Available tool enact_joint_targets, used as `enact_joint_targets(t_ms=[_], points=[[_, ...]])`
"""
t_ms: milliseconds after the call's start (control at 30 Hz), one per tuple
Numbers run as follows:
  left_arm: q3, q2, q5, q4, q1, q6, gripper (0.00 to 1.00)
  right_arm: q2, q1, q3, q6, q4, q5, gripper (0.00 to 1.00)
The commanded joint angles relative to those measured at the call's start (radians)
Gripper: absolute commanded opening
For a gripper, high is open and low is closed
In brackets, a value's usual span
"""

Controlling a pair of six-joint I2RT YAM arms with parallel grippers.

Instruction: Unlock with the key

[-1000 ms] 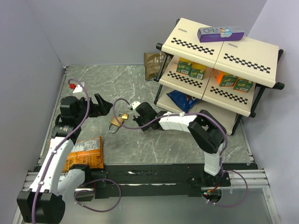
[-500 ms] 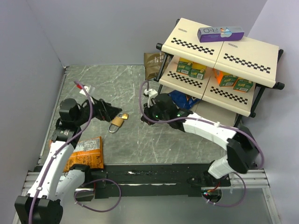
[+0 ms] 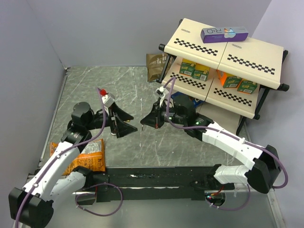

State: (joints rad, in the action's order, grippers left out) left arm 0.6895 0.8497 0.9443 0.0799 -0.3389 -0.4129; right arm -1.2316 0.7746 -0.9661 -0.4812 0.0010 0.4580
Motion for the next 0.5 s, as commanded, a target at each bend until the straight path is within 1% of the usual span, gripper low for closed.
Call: enact_joint_targets(t_ms=[0, 33, 67, 100, 267, 467], points=[[-0.004, 0.026, 0.062, 0.075, -0.052, 0.005, 0.93, 0.058, -0.005, 0.017, -0.097, 0.108, 0.102, 0.0], [-0.004, 0.034, 0.059, 0.073, -0.061, 0.006, 0.91, 0.067, -0.005, 0.02, -0.117, 0.129, 0.113, 0.0], [-0.002, 0.04, 0.059, 0.07, -0.077, 0.011, 0.87, 0.072, -0.006, 0.021, -0.125, 0.137, 0.135, 0.0], [-0.002, 0.045, 0.062, 0.067, -0.084, 0.013, 0.86, 0.078, -0.008, 0.023, -0.132, 0.146, 0.146, 0.0], [0.001, 0.063, 0.079, 0.073, -0.133, 0.014, 0.74, 0.092, -0.006, 0.027, -0.166, 0.172, 0.166, 0.0], [-0.001, 0.075, 0.079, 0.08, -0.16, 0.011, 0.64, 0.092, -0.009, 0.04, -0.206, 0.217, 0.206, 0.0]])
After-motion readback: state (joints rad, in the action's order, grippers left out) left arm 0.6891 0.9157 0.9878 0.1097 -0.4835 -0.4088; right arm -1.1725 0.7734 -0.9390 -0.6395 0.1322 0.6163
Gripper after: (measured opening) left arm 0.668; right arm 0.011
